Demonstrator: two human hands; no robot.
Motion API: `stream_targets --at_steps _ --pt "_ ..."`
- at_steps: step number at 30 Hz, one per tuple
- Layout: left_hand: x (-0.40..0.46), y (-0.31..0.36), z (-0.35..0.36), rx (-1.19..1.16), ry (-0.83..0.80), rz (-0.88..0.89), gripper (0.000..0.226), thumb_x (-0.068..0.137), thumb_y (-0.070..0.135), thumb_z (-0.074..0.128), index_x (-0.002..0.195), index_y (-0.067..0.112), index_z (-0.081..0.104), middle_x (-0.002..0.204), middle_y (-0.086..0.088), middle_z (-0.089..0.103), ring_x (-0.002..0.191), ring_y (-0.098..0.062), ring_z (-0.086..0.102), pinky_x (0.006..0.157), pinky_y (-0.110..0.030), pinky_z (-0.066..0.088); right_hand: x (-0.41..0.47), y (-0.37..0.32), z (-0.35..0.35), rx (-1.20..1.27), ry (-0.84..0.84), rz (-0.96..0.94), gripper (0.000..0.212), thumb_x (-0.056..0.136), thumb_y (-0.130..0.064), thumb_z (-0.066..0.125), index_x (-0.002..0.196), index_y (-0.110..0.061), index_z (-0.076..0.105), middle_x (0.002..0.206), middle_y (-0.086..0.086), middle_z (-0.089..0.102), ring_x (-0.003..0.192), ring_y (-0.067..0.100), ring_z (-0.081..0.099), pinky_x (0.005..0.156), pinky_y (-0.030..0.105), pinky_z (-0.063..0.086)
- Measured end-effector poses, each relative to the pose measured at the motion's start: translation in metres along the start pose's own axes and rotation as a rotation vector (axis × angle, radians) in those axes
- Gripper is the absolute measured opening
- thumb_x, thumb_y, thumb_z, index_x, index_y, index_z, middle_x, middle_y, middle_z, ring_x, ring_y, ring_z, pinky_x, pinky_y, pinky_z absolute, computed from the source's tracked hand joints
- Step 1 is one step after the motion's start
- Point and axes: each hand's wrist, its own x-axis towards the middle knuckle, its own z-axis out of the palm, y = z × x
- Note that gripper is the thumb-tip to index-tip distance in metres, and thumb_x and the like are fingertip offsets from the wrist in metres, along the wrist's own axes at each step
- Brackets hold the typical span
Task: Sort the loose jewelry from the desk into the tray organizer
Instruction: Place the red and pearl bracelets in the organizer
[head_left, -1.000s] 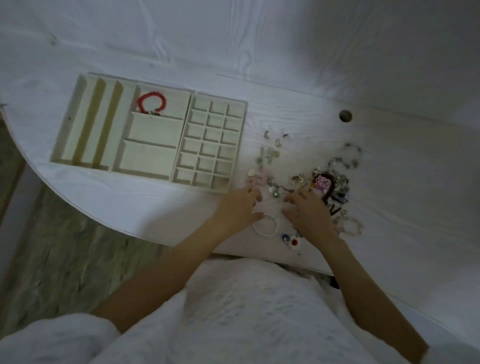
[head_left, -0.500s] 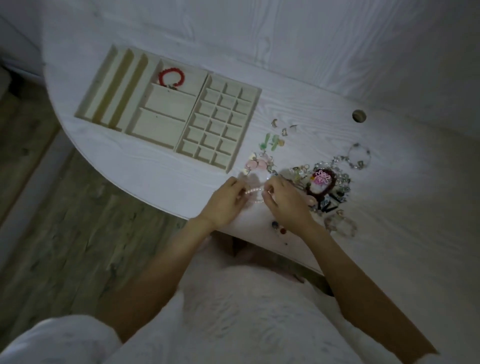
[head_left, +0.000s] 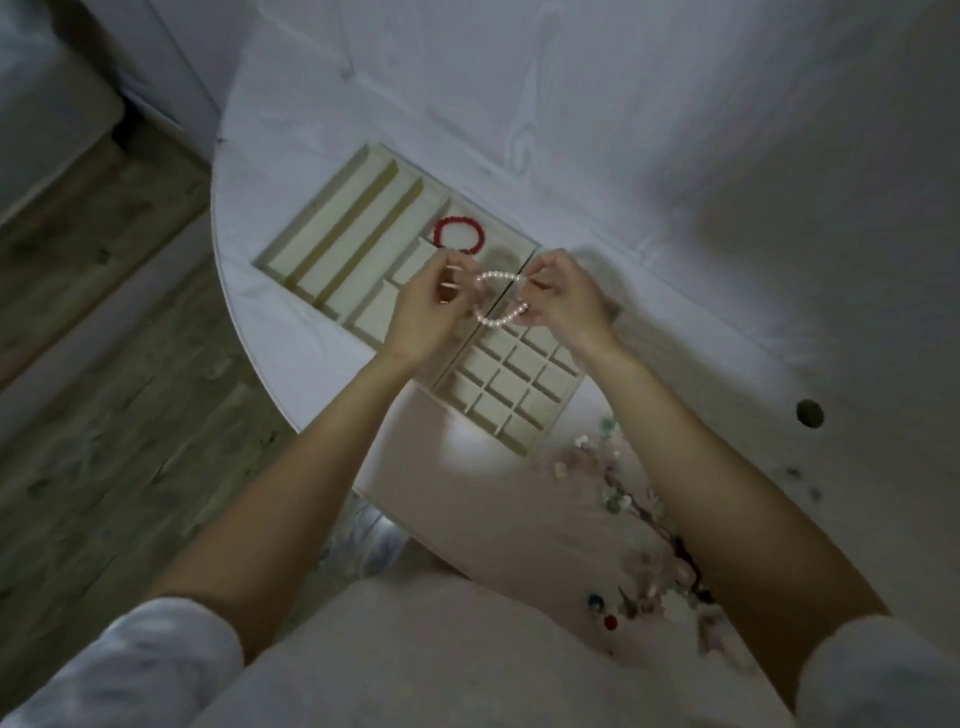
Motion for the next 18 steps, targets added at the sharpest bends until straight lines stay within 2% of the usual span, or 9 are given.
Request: stream_targets --at_steps 4,7,10,14,16,18 --pt "0.042 -0.017 0.004 0.131 0.044 0.045 0.022 0.088 0.01 0.063 0.087 0.031 0.056 0.093 0.005 0.066 0.088 -0.015 0.066 0.082 -0.038 0.056 0.054 0.0 0.006 -0.24 0.07 -0.069 0.019 0.087 0.001 0.06 0.088 -0.017 0.055 0.09 0.001 0.061 0.081 0.021 0.065 0.07 0.038 0.059" --pt "0.061 -0.029 0.011 0.295 0.06 0.055 0.017 0.089 0.009 0.06 0.103 0.018 0.062 0.1 0.002 0.067 0.093 -0.013 0.063 0.084 -0.02 0.05 0.08 0.003 0.005 -0.448 0.064 -0.149 0.017 0.086 -0.001 0.061 0.097 -0.013 0.06 0.092 0.0 0.06 0.085 0.018 0.061 0.079 0.035 0.055" --pt "0.069 -0.036 0.012 0.42 -0.027 0.086 0.031 0.088 0.005 0.057 0.118 0.011 0.062 0.112 -0.006 0.066 0.1 -0.018 0.063 0.09 -0.029 0.049 0.093 0.008 0.005 -0.609 0.045 -0.226 0.021 0.088 -0.003 0.059 0.107 -0.009 0.063 0.102 0.006 0.066 0.092 0.019 0.063 0.085 0.03 0.052" --pt "0.07 -0.042 -0.001 0.733 -0.089 0.229 0.037 0.085 0.003 0.056 0.121 0.008 0.061 0.126 -0.011 0.059 0.111 -0.03 0.055 0.091 -0.037 0.043 0.095 0.012 0.0 -0.778 0.088 -0.409 0.023 0.09 -0.002 0.053 0.109 -0.004 0.066 0.105 0.012 0.068 0.092 0.022 0.063 0.084 0.025 0.048" --pt "0.07 -0.044 -0.006 0.894 -0.097 0.327 0.035 0.084 0.011 0.048 0.116 0.008 0.063 0.122 -0.01 0.061 0.107 -0.034 0.055 0.087 -0.041 0.045 0.094 0.014 -0.005 -0.833 0.126 -0.495 0.024 0.089 0.002 0.051 0.106 -0.003 0.067 0.105 0.012 0.066 0.094 0.022 0.06 0.081 0.023 0.044" --pt "0.072 -0.048 -0.008 1.049 -0.14 0.438 0.043 0.081 0.023 0.038 0.113 0.01 0.065 0.115 -0.009 0.065 0.102 -0.033 0.056 0.085 -0.042 0.047 0.093 0.017 -0.009 -0.896 0.1 -0.577 0.025 0.086 0.005 0.051 0.104 -0.002 0.067 0.105 0.011 0.065 0.099 0.025 0.057 0.084 0.029 0.045"
